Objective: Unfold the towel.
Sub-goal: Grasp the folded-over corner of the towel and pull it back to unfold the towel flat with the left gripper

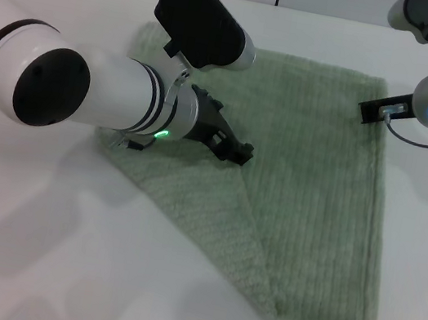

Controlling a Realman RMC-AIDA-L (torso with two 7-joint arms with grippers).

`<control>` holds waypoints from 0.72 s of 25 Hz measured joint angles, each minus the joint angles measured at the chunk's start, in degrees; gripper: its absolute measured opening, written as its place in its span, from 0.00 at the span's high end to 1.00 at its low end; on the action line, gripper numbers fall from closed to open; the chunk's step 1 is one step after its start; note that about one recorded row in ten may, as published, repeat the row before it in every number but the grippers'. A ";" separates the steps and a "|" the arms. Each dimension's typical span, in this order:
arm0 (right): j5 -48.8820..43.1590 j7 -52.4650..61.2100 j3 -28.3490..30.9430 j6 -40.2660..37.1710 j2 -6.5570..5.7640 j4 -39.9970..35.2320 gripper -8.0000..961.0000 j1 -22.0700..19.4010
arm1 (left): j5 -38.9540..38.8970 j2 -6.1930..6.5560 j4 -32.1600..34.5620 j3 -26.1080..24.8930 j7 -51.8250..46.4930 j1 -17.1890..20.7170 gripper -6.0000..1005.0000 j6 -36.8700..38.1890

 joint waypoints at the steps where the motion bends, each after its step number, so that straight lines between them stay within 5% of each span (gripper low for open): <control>1: 0.00 0.00 0.00 0.01 0.00 0.00 0.99 -0.01 | 0.00 0.00 0.00 0.00 0.00 0.00 0.15 0.00; 15: 0.00 0.00 0.01 0.08 -0.04 0.01 0.99 -0.20 | 0.56 0.15 0.14 -0.44 0.25 -1.21 0.30 -2.29; 18: 0.00 0.00 0.01 0.11 -0.09 0.04 0.99 -0.22 | 0.64 0.15 0.28 -0.38 0.32 -1.39 0.47 -2.59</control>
